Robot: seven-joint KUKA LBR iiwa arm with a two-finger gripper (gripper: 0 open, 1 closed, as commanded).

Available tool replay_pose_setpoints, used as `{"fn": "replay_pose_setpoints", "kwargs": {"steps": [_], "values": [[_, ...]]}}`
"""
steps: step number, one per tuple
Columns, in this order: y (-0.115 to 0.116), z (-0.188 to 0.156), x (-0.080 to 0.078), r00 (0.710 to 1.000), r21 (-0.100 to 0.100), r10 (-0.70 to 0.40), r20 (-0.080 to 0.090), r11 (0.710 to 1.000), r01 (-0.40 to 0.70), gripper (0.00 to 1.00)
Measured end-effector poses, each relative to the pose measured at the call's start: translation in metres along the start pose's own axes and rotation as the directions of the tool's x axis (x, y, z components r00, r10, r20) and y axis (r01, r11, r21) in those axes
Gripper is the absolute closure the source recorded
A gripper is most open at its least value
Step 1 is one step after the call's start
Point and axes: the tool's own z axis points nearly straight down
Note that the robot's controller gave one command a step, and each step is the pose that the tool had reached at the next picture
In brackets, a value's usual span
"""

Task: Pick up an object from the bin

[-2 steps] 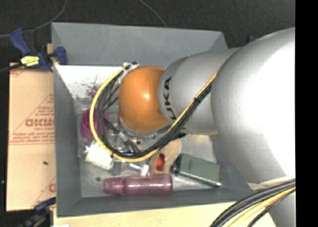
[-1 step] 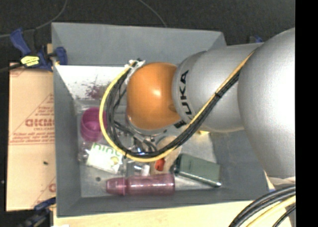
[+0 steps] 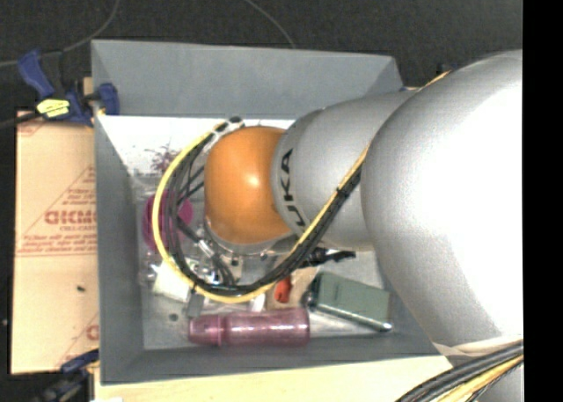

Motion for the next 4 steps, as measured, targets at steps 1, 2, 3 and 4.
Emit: {"fn": "replay_pose_setpoints", "kwargs": {"steps": [1, 2, 3, 4], "values": [[-0.027, 0.055, -0.005, 0.962, 0.000, -0.273, 0.005, 0.962, 0.273, 0.00], [0.000, 0.056, 0.000, 0.990, 0.011, 0.144, 0.005, 0.989, -0.144, 1.00], [0.000, 0.056, 0.000, 0.989, 0.011, 0.145, 0.005, 0.989, -0.145, 1.00], [0.000, 0.054, 0.000, 0.989, 0.010, 0.145, 0.006, 0.989, -0.145, 1.00]]}}
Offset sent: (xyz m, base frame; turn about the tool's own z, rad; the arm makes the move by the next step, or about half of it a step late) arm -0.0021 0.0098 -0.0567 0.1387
